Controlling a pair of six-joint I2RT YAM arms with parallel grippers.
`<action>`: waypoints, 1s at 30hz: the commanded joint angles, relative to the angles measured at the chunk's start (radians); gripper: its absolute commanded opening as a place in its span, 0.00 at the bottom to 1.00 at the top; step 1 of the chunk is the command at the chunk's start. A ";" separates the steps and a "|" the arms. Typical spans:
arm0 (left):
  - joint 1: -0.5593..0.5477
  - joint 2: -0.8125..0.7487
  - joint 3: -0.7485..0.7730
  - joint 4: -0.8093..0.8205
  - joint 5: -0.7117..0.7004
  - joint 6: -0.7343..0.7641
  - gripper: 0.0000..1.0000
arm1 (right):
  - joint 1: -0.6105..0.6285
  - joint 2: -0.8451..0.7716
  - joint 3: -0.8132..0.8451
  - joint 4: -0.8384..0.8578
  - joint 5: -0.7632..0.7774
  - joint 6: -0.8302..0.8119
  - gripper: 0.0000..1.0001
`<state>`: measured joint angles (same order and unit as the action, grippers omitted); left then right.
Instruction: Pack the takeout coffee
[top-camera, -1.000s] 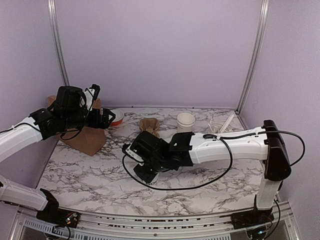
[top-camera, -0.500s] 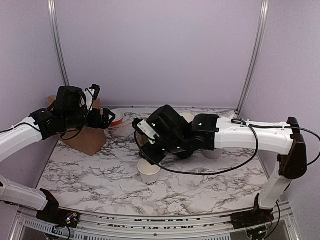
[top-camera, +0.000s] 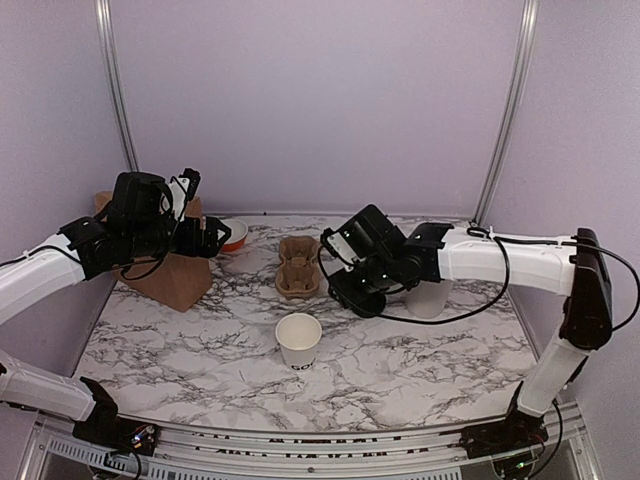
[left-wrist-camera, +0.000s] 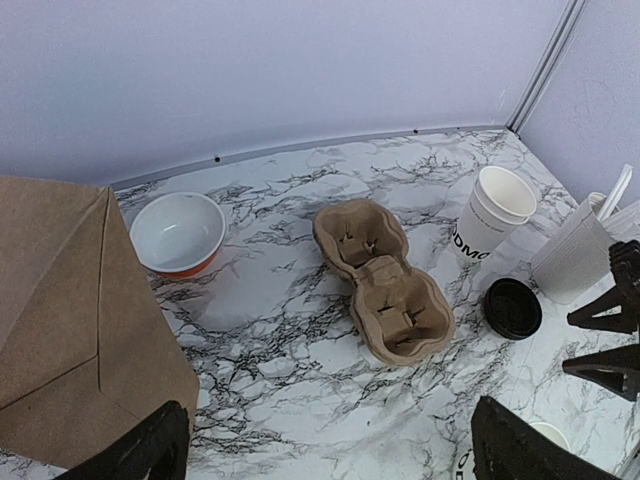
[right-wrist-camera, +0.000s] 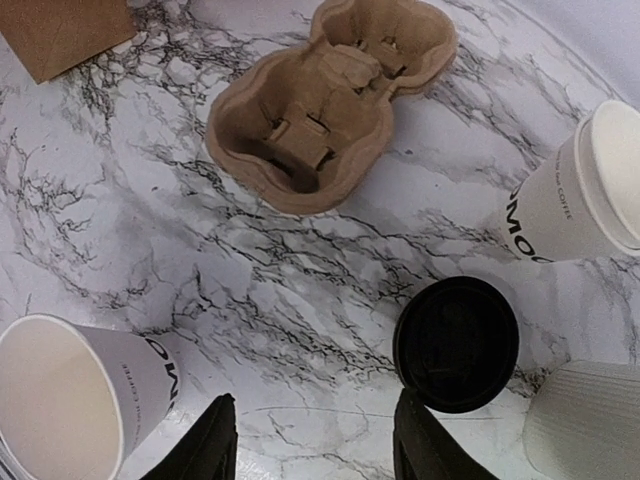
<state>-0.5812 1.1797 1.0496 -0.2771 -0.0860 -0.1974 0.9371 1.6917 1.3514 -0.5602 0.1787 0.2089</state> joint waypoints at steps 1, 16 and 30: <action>0.006 0.013 0.000 0.016 0.018 -0.002 0.99 | -0.080 0.021 -0.030 0.076 -0.036 -0.020 0.51; 0.005 0.021 0.001 0.014 0.023 -0.002 0.99 | -0.224 0.148 -0.045 0.166 -0.093 -0.054 0.50; 0.006 0.023 0.001 0.013 0.022 -0.003 0.99 | -0.224 0.222 -0.022 0.149 -0.083 -0.057 0.41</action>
<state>-0.5804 1.1976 1.0496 -0.2775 -0.0780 -0.1978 0.7185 1.8923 1.2972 -0.4187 0.0944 0.1566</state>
